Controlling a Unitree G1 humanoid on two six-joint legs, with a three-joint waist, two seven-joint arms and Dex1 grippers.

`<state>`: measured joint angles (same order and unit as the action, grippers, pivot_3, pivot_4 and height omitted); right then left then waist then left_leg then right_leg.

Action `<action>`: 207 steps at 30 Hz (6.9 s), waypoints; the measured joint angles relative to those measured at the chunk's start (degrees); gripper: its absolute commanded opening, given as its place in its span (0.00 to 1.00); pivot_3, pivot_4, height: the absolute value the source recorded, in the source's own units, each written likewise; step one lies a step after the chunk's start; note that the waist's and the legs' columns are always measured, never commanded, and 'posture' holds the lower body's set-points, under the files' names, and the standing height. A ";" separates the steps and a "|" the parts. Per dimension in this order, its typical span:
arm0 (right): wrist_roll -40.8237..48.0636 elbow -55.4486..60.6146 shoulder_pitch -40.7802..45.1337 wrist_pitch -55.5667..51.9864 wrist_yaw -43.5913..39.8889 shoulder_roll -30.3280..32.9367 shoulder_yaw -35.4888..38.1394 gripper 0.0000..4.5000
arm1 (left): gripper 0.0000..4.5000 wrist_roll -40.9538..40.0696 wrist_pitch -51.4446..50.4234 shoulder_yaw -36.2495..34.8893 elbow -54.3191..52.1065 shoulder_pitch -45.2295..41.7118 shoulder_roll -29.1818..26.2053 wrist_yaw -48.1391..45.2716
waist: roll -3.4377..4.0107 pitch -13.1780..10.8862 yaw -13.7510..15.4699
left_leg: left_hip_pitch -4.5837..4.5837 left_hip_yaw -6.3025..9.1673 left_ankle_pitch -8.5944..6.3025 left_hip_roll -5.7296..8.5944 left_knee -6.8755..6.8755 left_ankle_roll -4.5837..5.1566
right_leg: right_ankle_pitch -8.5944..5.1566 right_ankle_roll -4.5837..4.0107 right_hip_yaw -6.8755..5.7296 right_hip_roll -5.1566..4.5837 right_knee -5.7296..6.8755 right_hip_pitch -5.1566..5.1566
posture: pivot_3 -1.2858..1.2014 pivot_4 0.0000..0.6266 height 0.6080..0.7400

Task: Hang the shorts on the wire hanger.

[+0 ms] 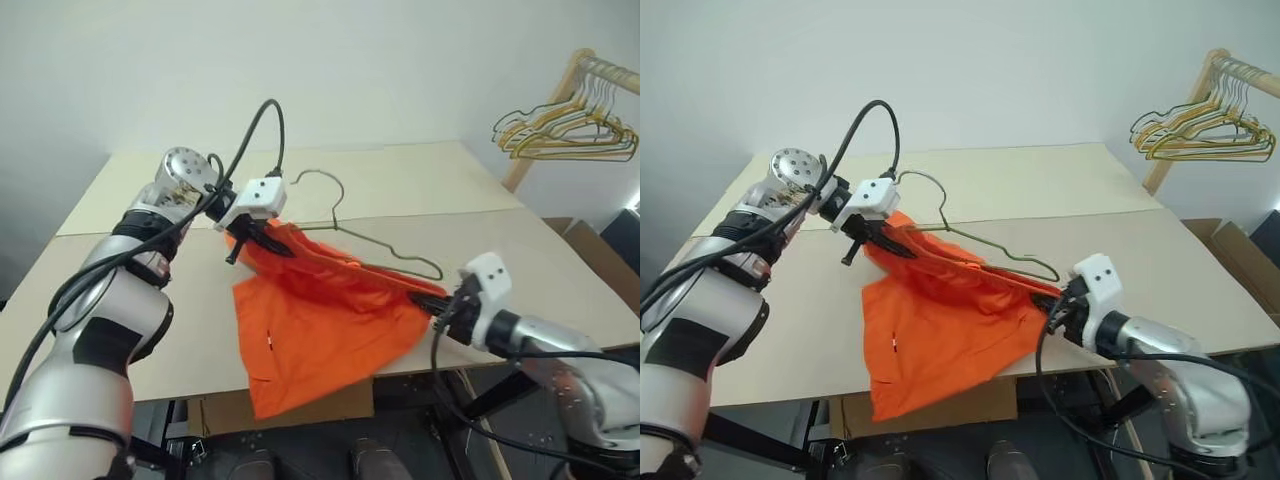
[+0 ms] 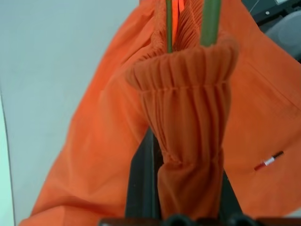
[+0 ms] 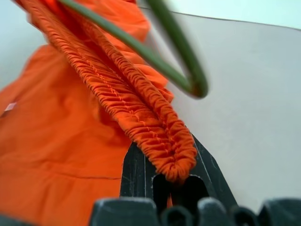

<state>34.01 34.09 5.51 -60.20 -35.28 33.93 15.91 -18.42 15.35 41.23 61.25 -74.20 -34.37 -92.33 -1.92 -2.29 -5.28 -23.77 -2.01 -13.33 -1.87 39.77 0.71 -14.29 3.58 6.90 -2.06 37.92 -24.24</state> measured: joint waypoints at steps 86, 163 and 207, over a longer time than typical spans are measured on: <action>7.44 1.87 9.73 -0.51 -2.81 22.51 -1.18 0.99 | 0.00 29.81 14.26 -15.83 9.65 4.26 7.90 5.47 | -0.02 0.00 0.79 | 0.07 -0.07 0.00 -0.01 0.02 0.00 | 0.05 0.02 0.04 0.00 0.01 0.00 | 0.48 0.00 1.00; -12.04 -11.89 23.82 19.38 -16.04 14.09 -25.37 0.00 | 0.01 34.13 10.74 -24.88 10.65 6.55 3.90 16.07 | -0.01 0.00 2.16 | -0.02 0.02 0.00 0.02 0.02 0.00 | 0.08 -0.06 -0.06 -0.02 0.03 -0.05 | 0.51 0.00 1.00; -10.99 -14.01 32.21 6.92 -15.99 12.72 -25.73 0.00 | 0.50 31.49 11.04 -28.47 7.25 7.36 2.53 9.10 | -0.01 0.00 2.55 | -0.04 -0.03 0.00 0.00 0.02 -0.01 | 0.27 -0.39 -0.04 -0.01 0.04 -0.10 | 0.50 0.00 1.00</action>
<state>23.01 20.07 37.71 -53.29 -51.27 46.64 -9.82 13.07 26.39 12.77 68.50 -66.84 -31.84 -83.23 -1.93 -2.30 -2.73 -23.82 -2.05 -13.32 -1.88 39.79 0.70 -14.02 3.19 6.86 -2.07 37.96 -24.34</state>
